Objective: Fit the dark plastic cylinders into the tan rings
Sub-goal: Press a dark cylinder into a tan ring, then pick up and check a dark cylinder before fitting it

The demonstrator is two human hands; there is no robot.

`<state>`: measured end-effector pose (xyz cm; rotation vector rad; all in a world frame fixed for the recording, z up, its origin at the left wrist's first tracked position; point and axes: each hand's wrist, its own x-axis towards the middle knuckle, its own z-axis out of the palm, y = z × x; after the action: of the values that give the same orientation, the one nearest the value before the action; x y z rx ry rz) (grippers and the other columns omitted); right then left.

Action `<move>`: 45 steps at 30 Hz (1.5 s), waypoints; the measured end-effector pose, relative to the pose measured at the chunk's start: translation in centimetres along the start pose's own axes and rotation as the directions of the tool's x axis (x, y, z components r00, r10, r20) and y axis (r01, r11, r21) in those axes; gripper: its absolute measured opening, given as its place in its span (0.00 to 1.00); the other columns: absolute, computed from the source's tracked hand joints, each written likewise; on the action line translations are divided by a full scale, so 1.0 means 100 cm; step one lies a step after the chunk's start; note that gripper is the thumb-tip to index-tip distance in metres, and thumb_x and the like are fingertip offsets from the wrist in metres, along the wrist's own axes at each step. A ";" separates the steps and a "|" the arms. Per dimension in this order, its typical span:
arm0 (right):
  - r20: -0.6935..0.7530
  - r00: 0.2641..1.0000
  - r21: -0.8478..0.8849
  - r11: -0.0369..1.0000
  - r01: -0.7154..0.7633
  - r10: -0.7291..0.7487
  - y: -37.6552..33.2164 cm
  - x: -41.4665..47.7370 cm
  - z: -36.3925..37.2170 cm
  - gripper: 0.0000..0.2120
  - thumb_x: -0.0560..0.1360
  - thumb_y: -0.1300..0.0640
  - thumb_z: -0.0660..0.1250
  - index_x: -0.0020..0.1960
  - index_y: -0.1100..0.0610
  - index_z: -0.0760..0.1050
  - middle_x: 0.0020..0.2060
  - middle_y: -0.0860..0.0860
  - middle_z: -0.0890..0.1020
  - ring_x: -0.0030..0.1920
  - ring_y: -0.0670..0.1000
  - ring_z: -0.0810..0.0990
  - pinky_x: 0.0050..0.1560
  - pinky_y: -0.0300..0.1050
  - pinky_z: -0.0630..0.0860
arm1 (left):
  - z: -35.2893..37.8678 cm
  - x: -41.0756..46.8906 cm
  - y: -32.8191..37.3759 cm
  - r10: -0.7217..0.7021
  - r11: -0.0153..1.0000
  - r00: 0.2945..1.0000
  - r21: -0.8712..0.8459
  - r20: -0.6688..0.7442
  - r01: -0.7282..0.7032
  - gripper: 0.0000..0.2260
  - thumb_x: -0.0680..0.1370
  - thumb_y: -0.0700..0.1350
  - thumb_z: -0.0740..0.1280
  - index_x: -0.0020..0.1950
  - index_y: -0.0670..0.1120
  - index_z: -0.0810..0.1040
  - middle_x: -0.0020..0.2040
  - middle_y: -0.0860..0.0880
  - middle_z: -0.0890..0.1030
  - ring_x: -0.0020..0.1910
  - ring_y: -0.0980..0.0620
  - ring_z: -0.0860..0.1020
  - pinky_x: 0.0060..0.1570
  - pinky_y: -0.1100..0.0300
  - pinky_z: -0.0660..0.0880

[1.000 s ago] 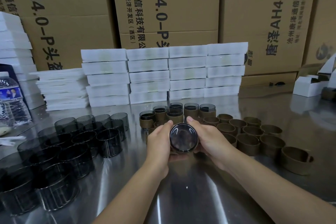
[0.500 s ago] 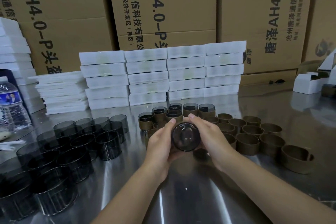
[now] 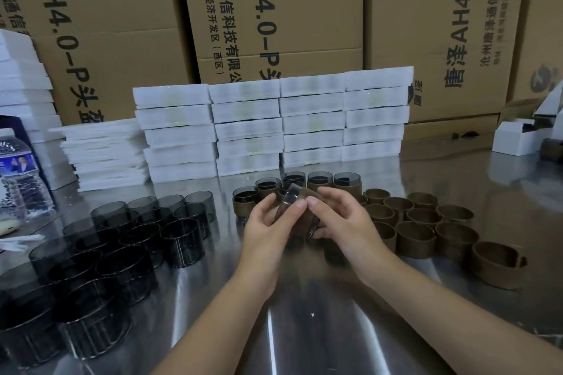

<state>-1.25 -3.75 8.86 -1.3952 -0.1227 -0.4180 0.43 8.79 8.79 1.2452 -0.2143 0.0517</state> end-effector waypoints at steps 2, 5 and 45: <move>-0.003 1.000 0.038 0.999 0.003 -0.003 0.000 0.000 0.000 0.17 0.73 0.56 0.71 0.61 0.55 0.73 0.52 0.53 0.82 0.46 0.44 0.84 0.40 0.37 0.79 | 0.001 -0.002 -0.001 -0.008 1.000 0.997 0.030 0.077 0.005 0.32 0.65 0.47 0.79 0.67 0.44 0.74 0.55 0.47 0.84 0.56 0.51 0.82 0.63 0.51 0.75; -0.002 1.000 0.099 0.995 -0.017 0.017 -0.002 0.001 -0.002 0.14 0.76 0.56 0.68 0.61 0.58 0.74 0.52 0.56 0.83 0.46 0.47 0.84 0.42 0.39 0.81 | 0.000 -0.003 -0.004 0.040 0.992 0.995 0.113 0.097 -0.051 0.23 0.70 0.39 0.77 0.64 0.46 0.77 0.51 0.50 0.85 0.53 0.54 0.83 0.57 0.57 0.79; 0.041 0.995 -0.009 0.996 -0.090 0.090 0.003 0.007 -0.007 0.05 0.78 0.52 0.64 0.49 0.49 0.79 0.44 0.51 0.81 0.29 0.45 0.78 0.27 0.37 0.73 | -0.046 0.031 -0.012 0.028 0.909 0.861 0.372 -0.509 0.190 0.36 0.72 0.32 0.72 0.76 0.46 0.61 0.65 0.44 0.73 0.51 0.47 0.74 0.48 0.58 0.67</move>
<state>-0.60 -4.52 8.64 -1.4112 -0.0920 -0.3145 4.25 12.48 6.90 1.6143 0.3296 0.3626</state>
